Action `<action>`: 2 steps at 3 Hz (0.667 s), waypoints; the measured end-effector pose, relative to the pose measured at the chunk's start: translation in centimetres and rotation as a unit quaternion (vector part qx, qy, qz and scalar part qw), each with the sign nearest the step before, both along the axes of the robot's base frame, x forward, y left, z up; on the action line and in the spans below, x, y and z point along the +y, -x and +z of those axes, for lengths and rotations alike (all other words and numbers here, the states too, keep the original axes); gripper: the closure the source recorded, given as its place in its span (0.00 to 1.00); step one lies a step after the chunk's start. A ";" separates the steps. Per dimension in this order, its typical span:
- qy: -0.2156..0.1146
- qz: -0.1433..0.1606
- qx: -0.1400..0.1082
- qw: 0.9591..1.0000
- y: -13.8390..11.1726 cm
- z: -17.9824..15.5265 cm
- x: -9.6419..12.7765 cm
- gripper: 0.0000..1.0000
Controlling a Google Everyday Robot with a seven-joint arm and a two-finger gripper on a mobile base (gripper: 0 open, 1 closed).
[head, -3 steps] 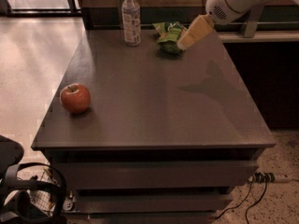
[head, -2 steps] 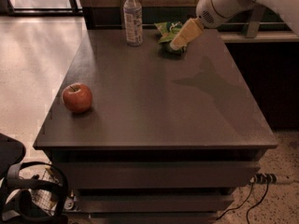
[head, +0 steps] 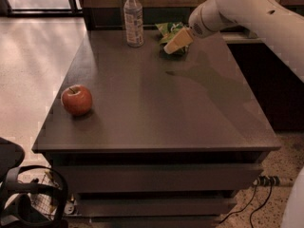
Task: Move green rice chip bag near apple
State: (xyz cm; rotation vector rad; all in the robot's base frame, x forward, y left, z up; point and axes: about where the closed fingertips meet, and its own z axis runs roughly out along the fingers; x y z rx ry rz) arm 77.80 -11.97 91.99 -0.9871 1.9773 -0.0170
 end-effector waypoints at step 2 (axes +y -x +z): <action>-0.090 -0.005 0.018 0.996 -4.2 -5.4 2.7 0.00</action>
Offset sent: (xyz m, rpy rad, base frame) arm 0.0542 0.0329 -0.0664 0.2482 0.0475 -0.0165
